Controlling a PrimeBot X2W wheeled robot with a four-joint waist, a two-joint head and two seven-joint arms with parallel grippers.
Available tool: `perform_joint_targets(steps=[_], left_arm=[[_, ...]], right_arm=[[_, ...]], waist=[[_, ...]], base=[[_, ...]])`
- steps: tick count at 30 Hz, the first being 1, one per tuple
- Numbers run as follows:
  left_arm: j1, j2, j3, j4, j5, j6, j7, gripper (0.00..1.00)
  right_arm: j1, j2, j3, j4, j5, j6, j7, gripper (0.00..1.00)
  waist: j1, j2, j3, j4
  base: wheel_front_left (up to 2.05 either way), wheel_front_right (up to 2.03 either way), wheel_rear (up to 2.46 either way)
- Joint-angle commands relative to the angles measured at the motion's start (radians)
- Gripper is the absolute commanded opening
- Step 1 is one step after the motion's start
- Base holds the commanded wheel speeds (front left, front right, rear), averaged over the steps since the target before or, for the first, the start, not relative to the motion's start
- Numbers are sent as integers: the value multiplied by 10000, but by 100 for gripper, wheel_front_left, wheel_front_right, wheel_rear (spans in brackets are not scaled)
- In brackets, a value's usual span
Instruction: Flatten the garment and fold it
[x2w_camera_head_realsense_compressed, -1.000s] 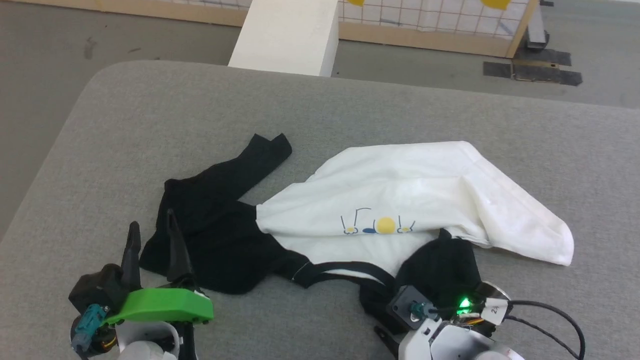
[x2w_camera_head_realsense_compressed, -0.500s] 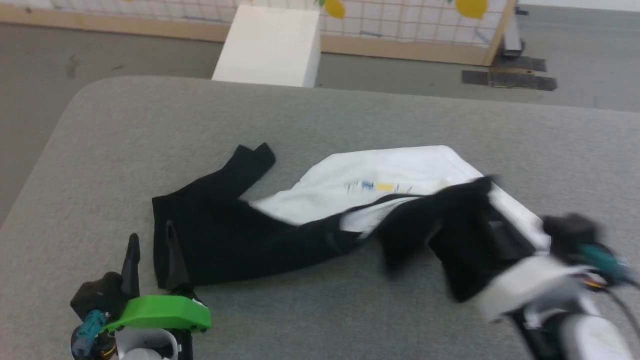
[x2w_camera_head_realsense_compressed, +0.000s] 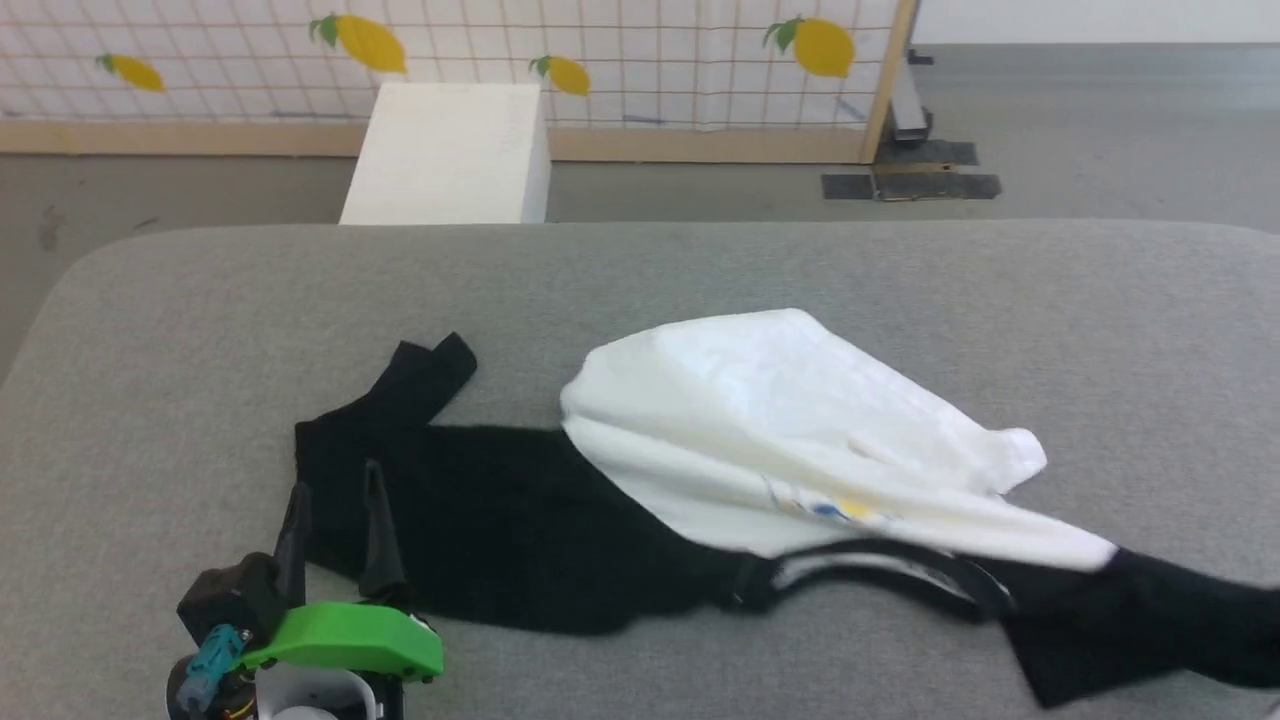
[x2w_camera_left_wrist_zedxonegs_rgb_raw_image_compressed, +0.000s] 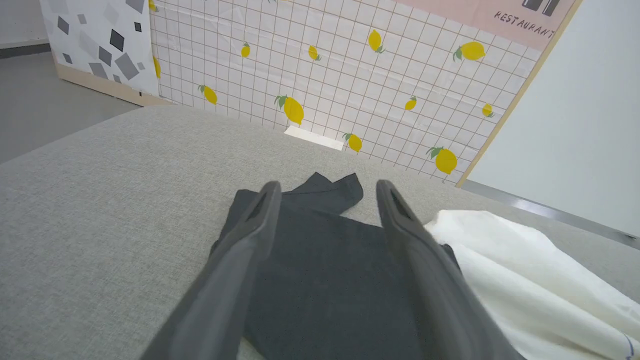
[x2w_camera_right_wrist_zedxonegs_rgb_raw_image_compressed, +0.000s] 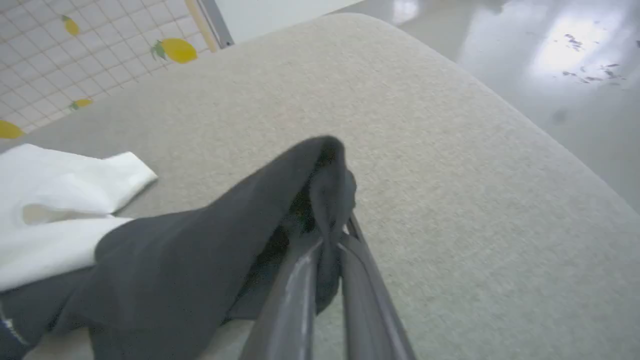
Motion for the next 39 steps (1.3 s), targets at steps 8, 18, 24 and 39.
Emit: perform_joint_targets(steps=[8, 18, 24, 39], left_arm=[[143, -25, -323, 369, -48, -218, -47, 100], [-127, -26, -915, 912, 23, -337, -47, 100], [-163, 32, -1180, 1175, 183, -193, 318, 100], [597, 184, -2174, 663, -30, 1264, 6315, 100]], right_arm=[[-1085, -8, -156, -1245, -2121, -15, -2223, 100], [-472, -7, 1902, -2688, -2125, -15, -1967, 100], [-276, -7, 2121, -2901, -2070, -15, -1653, 100], [-164, -7, 2846, -2960, -1676, -15, -1697, 100]], waist=[[0, -1, -77, -235], [0, -1, 0, -123], [0, -1, 54, -127], [0, -1, 123, -338]], base=[[0, 0, 0], [0, 0, 0], [0, 0, 0], [0, 0, 0]])
